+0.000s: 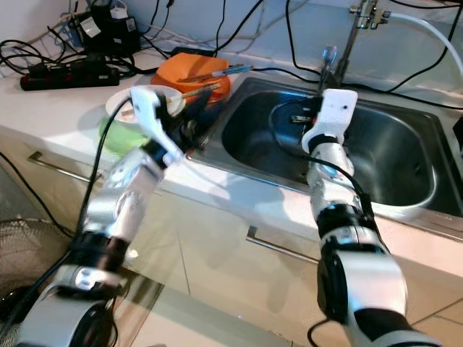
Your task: Kitchen organization
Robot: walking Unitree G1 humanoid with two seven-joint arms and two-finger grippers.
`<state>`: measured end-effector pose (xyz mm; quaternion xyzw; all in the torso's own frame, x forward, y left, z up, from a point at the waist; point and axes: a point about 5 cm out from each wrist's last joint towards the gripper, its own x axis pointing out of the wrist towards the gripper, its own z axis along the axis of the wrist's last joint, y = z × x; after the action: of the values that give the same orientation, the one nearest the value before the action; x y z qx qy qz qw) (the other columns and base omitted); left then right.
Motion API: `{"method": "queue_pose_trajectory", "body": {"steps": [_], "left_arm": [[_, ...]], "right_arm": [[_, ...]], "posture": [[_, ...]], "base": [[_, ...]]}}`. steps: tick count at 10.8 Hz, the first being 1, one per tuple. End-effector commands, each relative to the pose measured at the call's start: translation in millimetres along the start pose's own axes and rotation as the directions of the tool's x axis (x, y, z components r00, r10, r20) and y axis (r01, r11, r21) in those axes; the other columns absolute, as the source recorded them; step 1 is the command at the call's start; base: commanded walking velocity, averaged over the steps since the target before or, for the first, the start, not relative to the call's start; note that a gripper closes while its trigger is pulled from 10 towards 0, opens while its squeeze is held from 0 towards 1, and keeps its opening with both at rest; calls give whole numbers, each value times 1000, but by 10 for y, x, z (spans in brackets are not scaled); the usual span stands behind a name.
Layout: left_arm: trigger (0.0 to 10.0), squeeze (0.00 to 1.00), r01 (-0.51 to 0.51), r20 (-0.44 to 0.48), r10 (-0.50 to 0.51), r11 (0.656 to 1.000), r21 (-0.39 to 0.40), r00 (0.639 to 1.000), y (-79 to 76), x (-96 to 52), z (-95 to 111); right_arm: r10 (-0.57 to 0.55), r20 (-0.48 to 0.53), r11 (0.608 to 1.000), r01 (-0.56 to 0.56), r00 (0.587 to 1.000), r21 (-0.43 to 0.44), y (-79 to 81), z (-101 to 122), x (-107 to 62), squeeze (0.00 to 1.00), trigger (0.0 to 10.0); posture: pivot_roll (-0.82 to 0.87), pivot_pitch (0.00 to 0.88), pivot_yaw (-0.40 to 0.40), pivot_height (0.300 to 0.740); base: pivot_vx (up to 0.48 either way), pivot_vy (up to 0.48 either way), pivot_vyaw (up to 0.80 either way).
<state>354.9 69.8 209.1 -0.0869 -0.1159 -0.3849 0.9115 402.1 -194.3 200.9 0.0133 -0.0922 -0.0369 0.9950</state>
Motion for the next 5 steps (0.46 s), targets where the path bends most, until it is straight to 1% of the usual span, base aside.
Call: {"method": "queue_pose_trajectory", "body": {"steps": [1, 2, 3, 5], "left_arm": [[10000, 0, 25, -68, -23, 999, 27, 997, -69, 2, -83], [10000, 0, 24, -121, -18, 999, 43, 992, -100, -29, -164], [10000, 0, 54, -162, -49, 998, 26, 986, -186, -78, -239], [10000, 0, 81, -240, -79, 997, -1, 967, -321, -182, -381]], "right_arm": [[-16, -26, 1000, 15, 1000, -24, 0, -26, 8, 0, 10000], [-23, -67, 999, 21, 998, -33, 27, -116, -14, 0, 10000], [-18, -113, 999, 12, 993, -52, 71, -220, -46, 0, 10000], [0, -167, 998, -11, 986, -63, 152, -355, -100, 0, 10000]], "posture": [[221, 0, -22, 740], [230, 0, -26, 740], [248, 0, -32, 740], [273, 0, -38, 740]], "base": [[0, 0, 0], [0, 0, 0], [0, 0, 0], [0, 0, 0]]}}
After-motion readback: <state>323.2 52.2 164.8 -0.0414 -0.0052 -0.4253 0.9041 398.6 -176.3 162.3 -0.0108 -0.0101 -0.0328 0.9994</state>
